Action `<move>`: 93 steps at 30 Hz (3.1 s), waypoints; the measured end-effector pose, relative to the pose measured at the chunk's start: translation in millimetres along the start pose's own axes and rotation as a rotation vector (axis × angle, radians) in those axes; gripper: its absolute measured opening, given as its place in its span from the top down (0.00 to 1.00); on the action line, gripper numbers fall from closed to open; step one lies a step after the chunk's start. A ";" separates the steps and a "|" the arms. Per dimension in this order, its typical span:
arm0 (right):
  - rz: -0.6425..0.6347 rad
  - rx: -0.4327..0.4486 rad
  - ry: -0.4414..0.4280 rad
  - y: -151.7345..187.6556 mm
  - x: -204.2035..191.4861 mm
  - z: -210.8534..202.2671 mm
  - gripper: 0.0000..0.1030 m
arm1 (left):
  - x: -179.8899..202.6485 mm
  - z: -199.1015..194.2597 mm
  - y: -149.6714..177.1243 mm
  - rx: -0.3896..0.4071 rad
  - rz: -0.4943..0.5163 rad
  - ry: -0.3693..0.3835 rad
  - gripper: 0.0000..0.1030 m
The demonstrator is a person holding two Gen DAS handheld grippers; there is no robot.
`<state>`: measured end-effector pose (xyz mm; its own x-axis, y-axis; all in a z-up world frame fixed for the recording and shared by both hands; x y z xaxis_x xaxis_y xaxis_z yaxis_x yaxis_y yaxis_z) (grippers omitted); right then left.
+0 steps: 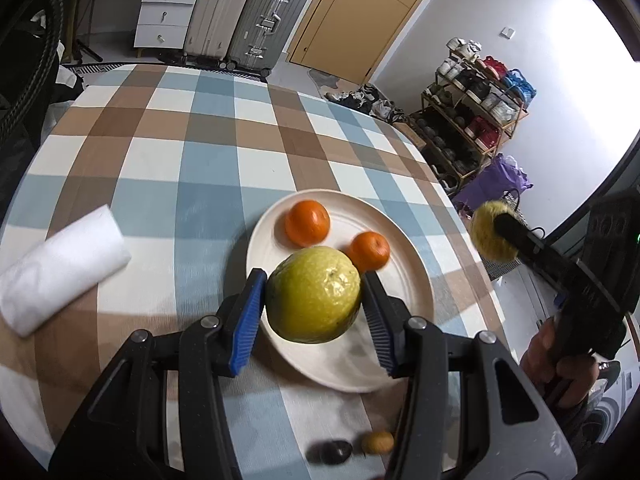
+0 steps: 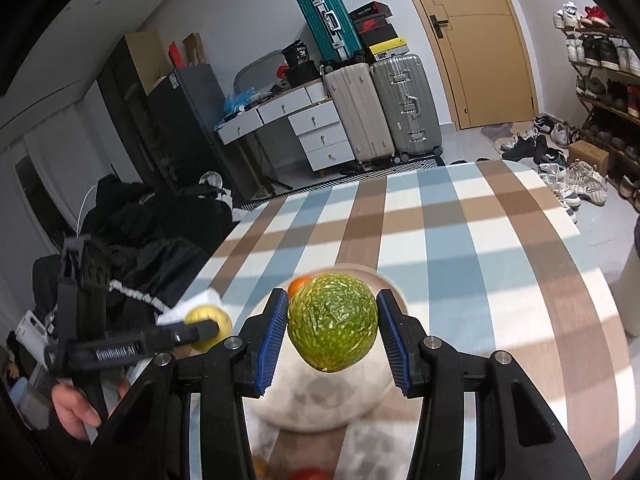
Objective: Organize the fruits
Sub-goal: 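Place the lemon and green melon on the plate and open both tools, then withdraw both tools and move the left tool toward a red tomato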
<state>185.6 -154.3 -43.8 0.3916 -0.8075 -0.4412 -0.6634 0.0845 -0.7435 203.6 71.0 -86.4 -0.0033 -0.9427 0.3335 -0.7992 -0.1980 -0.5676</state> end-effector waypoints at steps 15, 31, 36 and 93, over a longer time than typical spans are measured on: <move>0.001 -0.132 -0.059 -33.4 13.3 114.1 0.55 | 6.8 70.0 -19.7 -0.050 0.084 -0.061 0.55; 0.010 -0.256 -0.037 -13.1 23.9 158.5 0.54 | 9.8 76.6 -21.8 -0.035 0.101 -0.070 0.55; 0.026 -0.219 -0.043 -17.4 22.3 147.9 0.49 | 10.1 65.2 -22.0 -0.026 0.095 -0.082 0.55; -0.127 0.078 0.144 136.3 -45.4 -103.5 0.00 | 82.2 -79.9 168.7 0.030 0.250 -0.170 0.01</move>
<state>11.3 -166.5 -73.1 0.3698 -0.8893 -0.2690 -0.5610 0.0171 -0.8277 20.5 -18.4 -94.6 -0.0952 -0.9941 0.0517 -0.7682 0.0403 -0.6390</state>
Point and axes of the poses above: each gripper's, at about its wrist camera, not at the fingertips, and z roughly the way its jaws point, x to its right, y to its underside, the point moved 2 cm from there along z, roughly the way its jaws point, and after that the axes turned 6 degrees about -y, right-handed, at the moved point
